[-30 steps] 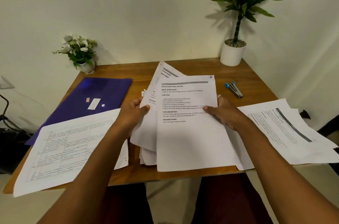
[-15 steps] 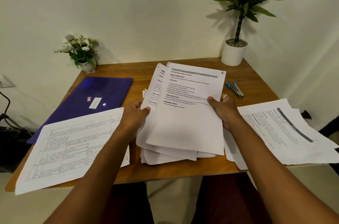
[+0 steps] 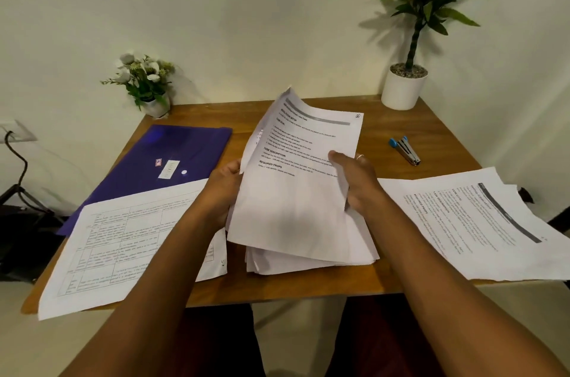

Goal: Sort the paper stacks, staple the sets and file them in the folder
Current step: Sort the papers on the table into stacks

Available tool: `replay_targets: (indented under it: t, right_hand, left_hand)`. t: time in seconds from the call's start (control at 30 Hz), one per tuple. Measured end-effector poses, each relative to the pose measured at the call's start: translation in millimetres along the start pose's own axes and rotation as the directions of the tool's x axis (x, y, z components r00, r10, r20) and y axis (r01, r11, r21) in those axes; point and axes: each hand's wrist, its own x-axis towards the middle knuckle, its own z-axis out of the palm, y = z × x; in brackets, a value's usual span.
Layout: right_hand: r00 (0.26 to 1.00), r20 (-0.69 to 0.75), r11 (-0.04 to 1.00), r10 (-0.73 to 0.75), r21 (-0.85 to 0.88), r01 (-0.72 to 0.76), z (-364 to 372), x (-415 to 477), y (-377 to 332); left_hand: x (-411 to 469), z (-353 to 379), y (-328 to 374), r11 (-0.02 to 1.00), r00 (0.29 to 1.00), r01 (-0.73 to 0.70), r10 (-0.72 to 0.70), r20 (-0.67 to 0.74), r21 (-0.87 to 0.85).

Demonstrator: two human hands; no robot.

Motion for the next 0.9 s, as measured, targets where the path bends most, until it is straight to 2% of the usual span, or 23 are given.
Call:
replay_targets:
  t: [0.13,0.3,0.37,0.6,0.7,0.9]
  right_hand:
    - [0.999,0.037,1.0,0.003,-0.014,-0.003,5.4,1.0,-3.8]
    - [1.0,0.01,1.0,-0.021,0.0,0.021,14.7,3.6,-4.4]
    - [1.0,-0.003,1.0,-0.028,-0.007,0.028,17.2,4.7,-3.1]
    - [0.967,-0.153,0.96,-0.202,-0.226,0.164,2.5,4.7,-11.5]
    - [0.974,-0.145,0.975,-0.175,-0.161,0.152,-1.6,6.3,-24.1]
    - [0.989,-0.134,0.994,-0.064,0.084,0.076,4.8,3.8,-32.8]
  left_hand:
    - [6.1,-13.9,0.9,1.0,1.0,0.011,-0.011,-0.019,-0.007]
    - [10.6,-30.2,0.2,0.998,0.999,0.04,-0.042,-0.024,-0.055]
    - [12.2,-31.8,-1.4,0.999,0.999,0.029,-0.03,-0.02,-0.019]
    - [12.9,-13.9,-6.7,0.992,0.997,0.001,0.009,-0.074,0.129]
    - [10.2,-1.5,-6.9,0.984,0.996,-0.053,0.064,-0.06,0.172]
    - [8.8,-4.2,2.1,0.941,0.948,-0.256,0.29,-0.135,0.223]
